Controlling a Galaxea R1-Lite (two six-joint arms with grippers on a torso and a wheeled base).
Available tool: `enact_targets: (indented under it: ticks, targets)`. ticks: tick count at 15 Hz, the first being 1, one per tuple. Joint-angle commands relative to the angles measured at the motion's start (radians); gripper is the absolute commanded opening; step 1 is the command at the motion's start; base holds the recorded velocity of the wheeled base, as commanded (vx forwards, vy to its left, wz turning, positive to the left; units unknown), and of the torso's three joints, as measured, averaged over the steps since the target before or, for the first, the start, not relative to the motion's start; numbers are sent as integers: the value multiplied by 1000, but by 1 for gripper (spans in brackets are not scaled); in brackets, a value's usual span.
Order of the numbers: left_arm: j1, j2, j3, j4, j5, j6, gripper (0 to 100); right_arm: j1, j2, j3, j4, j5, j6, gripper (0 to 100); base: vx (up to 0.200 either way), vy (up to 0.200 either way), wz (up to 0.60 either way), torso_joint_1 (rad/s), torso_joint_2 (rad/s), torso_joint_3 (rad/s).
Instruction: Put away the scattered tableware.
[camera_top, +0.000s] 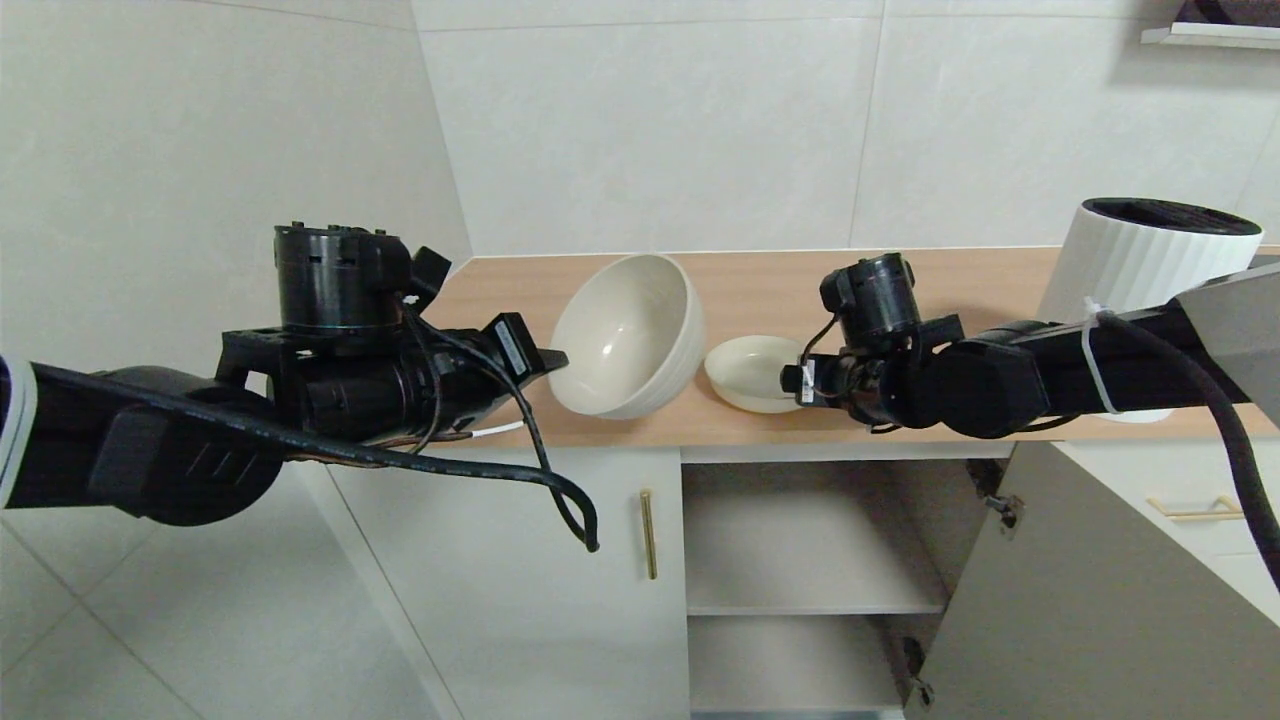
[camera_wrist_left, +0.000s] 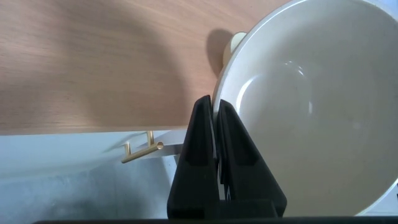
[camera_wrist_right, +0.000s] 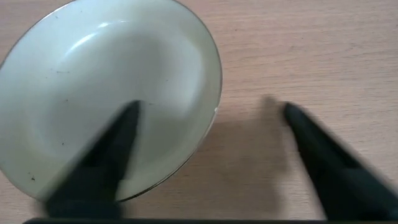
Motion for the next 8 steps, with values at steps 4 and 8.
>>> enact_targets:
  ticks: [4,8]
  targets:
    - [0,-3,0,-1,0,0,0,0,-1,6,-1,3,2,0,0,0,0,0,0,0]
    - [-1,-6,2,-1,3,0,0,-21,-102,70,39,12,8,0,0,0,0,0,0,0]
